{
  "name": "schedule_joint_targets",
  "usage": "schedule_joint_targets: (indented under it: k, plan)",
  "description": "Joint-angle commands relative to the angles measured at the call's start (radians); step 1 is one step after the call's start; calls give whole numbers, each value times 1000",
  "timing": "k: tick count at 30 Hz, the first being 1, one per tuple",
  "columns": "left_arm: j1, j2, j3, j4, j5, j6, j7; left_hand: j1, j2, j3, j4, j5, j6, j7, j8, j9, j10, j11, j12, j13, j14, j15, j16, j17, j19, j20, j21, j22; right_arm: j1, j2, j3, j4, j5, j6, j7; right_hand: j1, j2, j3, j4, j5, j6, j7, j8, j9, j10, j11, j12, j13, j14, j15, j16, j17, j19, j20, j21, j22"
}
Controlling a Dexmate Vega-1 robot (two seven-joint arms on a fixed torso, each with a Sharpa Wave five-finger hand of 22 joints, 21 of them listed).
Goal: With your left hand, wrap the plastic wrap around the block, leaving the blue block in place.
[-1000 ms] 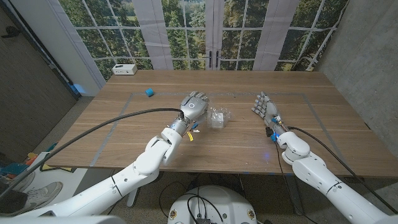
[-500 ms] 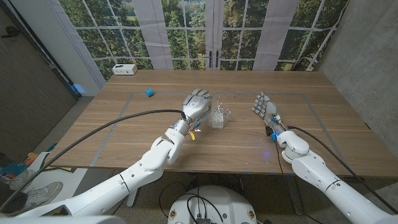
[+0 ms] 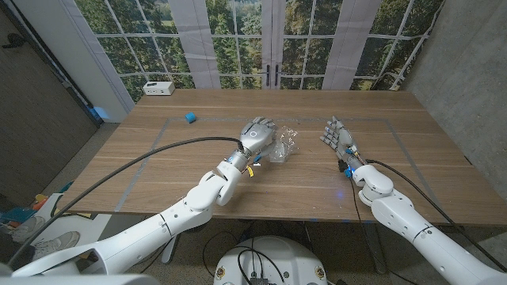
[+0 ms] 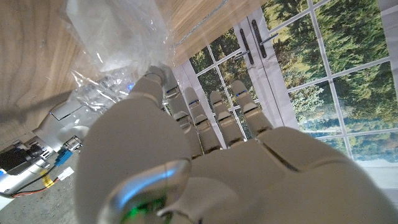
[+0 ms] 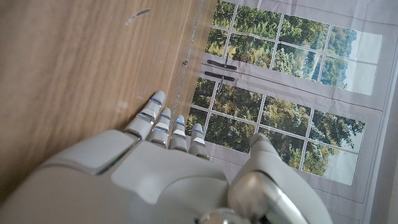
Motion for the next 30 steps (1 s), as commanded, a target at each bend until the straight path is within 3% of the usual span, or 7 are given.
schedule_joint_targets:
  k: [1,6,8,13,19,26,30]
  plan:
    - [-40,-15,49,48,3,-43,49,18,2,-11,0,3,-87,-20,-26,-1,-15,12,-9,8,4,-59,1,4,6,-7,6,4,2,0,3,9,6,0,5,8,-6,4,3,4,0,-1,-1,3,-2,3,-2,4,1,3,-4,1,1,-1,0,2]
    - [-37,-8,46,43,-10,-38,36,-1,-12,-40,9,2,-266,-73,-114,-23,-52,19,-28,21,-7,-56,-10,4,3,-17,10,2,2,-3,5,10,7,1,8,8,-7,3,3,4,0,0,-1,3,-3,4,-3,4,1,2,-4,1,0,-1,-1,2]
    - [-33,-5,45,28,-12,-22,0,-18,-18,-56,15,0,-406,-88,-195,-48,-82,23,-39,27,-20,-52,-15,6,-2,-18,10,1,3,-2,5,11,9,0,9,8,-7,3,3,4,-1,-1,-2,3,-3,4,-3,4,1,3,-4,1,0,-1,0,2]
    - [-30,3,33,29,-61,-60,14,-58,-31,-87,26,-1,-602,-57,-306,-93,-158,62,-69,32,-46,-36,-23,7,-13,-20,9,0,7,-2,3,14,8,-1,12,8,-7,3,3,4,-1,-1,-2,3,-4,1,-3,4,1,3,-4,1,1,-1,0,2]
    - [-25,-32,13,52,-161,-61,-31,-94,-30,-102,39,-1,-658,-45,-321,-115,-208,85,-89,25,-76,-23,-29,7,-6,-62,13,1,5,-2,4,15,9,3,15,8,-7,3,3,4,-1,0,-2,3,-4,2,-3,4,2,3,-4,1,2,-1,0,3]
    - [-52,-45,25,89,-237,-117,-55,-185,100,-68,127,-6,-679,11,-317,-136,-250,140,-103,11,-118,12,-33,15,-34,-50,10,4,0,-11,4,3,12,-7,16,8,-7,3,2,4,-1,0,-1,3,-3,3,-2,4,3,2,-3,1,2,-1,0,3]
    - [-77,-41,54,93,-195,-121,-70,-234,89,-45,169,-9,-705,-6,-321,-147,-326,148,-122,-7,-201,31,-50,7,-102,-45,-16,0,-1,-8,5,6,10,3,17,9,-7,3,2,4,0,-1,-1,3,-2,3,-2,4,3,2,-3,1,3,-1,1,3]
